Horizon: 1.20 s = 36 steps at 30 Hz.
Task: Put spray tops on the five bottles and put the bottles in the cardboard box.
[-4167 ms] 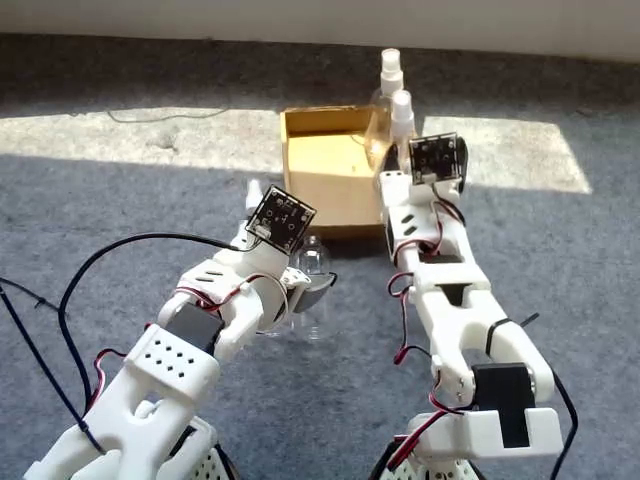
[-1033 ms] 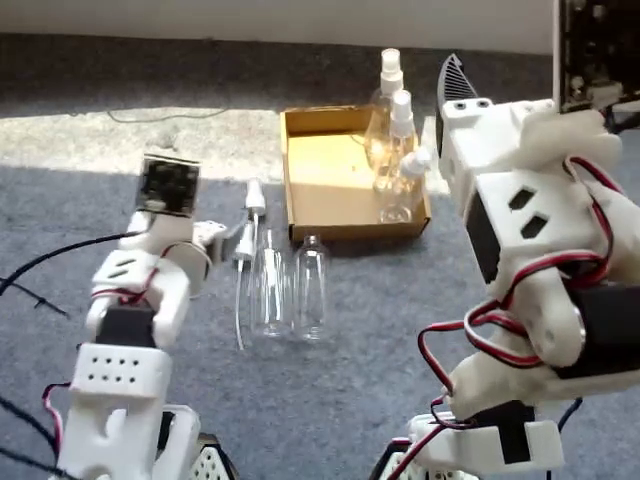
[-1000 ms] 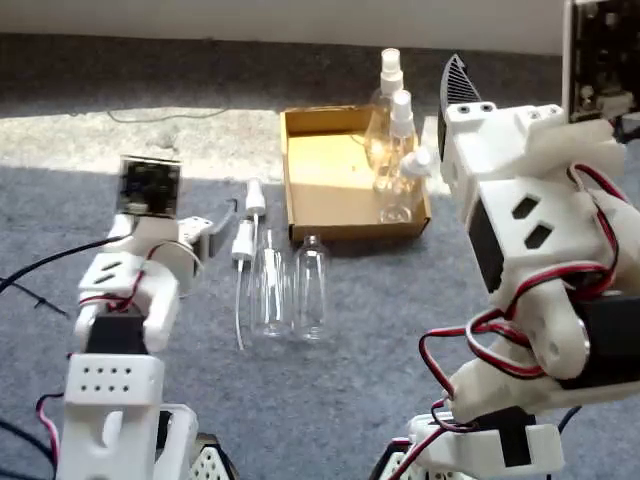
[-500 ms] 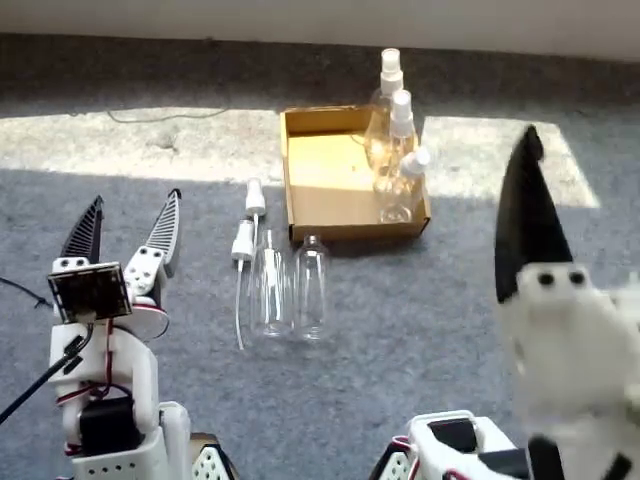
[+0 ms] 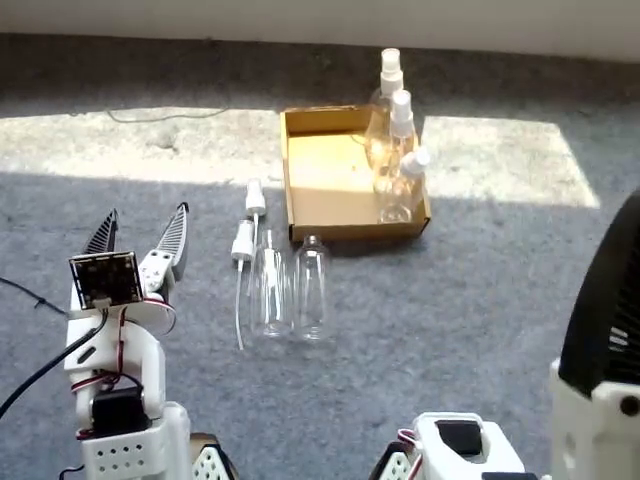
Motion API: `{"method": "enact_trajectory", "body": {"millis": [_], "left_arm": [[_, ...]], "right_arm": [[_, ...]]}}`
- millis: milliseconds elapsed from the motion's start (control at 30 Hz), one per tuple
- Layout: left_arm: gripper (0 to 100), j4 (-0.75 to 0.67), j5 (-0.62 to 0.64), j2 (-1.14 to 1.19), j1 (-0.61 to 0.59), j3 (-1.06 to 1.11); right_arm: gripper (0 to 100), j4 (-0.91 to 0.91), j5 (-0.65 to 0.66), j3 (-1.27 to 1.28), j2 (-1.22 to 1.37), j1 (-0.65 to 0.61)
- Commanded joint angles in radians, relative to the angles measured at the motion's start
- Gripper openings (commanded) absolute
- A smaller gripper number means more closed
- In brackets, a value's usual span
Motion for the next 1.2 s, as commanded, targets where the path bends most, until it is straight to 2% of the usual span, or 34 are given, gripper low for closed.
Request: {"method": "enact_trajectory", "body": {"millis": [0,100,167,433,633,833,967,1167], "left_arm": [[28,-0.232,-0.115,-0.001,0.004,0.064],[28,-0.339,-0.203,0.005,0.027,0.137],[28,-0.347,-0.235,0.002,0.028,0.131],[28,-0.347,-0.229,0.002,0.076,0.131],[28,-0.345,0.044,0.002,0.077,0.131],[28,-0.344,0.058,0.01,0.073,0.133],[28,-0.272,0.058,0.002,0.073,0.133],[28,-0.081,0.058,0.002,0.076,0.133]], "right_arm": [[23.8,-0.093,0.002,0.081,0.104,0.093],[23.8,-0.17,-0.04,0.116,0.209,0.165],[23.8,-0.219,-0.057,0.117,0.28,0.199],[23.8,-0.277,-0.074,0.117,0.512,0.203],[23.8,-0.343,-0.104,0.116,0.601,0.232],[23.8,-0.312,-0.103,0.007,0.561,0.249],[23.8,-0.231,-0.101,-0.151,0.564,0.249],[23.8,-0.177,-0.06,-0.39,0.599,0.249]]}}
